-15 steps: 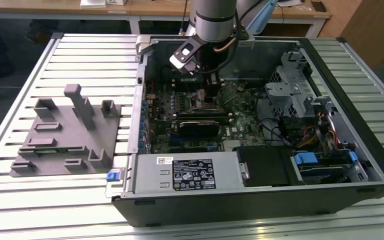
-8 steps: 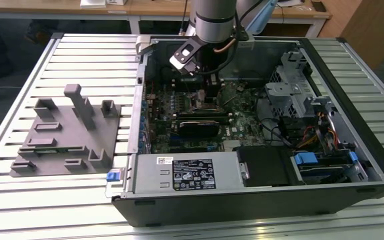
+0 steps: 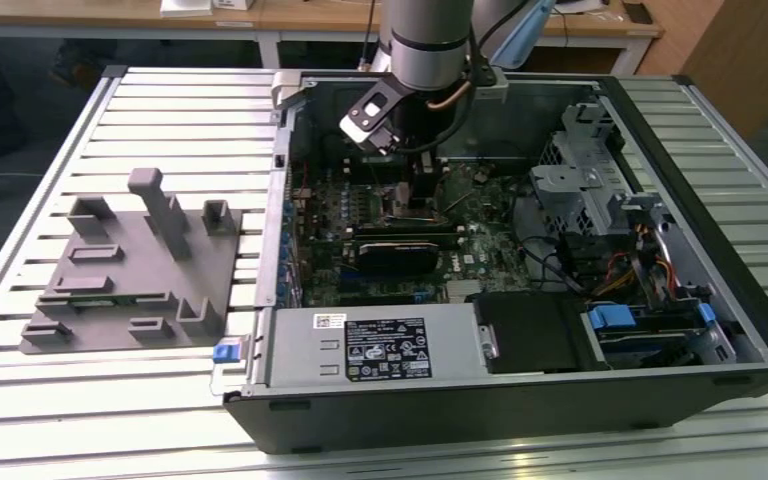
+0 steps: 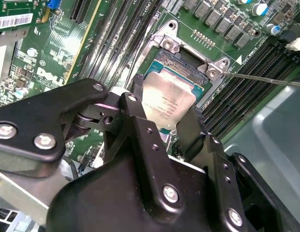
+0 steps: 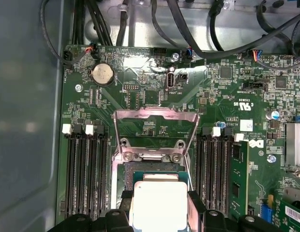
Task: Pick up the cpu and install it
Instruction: 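Place the cpu into insertion slot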
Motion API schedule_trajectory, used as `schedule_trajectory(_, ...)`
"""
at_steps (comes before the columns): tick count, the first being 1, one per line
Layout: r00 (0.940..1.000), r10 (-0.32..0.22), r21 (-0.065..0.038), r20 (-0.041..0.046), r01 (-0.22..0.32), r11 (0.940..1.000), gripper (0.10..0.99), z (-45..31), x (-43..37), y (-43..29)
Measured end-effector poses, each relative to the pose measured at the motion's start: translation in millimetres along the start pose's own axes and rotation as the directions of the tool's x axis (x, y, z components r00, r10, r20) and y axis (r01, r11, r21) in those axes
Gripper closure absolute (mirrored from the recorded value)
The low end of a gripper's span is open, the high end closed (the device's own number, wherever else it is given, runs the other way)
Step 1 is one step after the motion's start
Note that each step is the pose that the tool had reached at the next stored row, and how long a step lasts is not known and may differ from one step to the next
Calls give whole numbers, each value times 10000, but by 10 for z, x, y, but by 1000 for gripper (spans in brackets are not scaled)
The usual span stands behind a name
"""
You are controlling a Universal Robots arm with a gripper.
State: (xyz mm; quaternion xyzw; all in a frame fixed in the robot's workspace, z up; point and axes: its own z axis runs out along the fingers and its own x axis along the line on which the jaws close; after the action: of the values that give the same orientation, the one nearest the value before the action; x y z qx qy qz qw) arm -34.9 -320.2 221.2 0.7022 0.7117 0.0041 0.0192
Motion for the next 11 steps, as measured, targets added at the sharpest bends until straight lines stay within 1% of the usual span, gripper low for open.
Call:
schedule_trajectory(3, 10000, 4, 0, 0, -4, 10000, 561, 29, 2, 1)
schedule_trajectory(11, 10000, 5, 1, 1, -5, 10000, 561, 49, 2, 0)
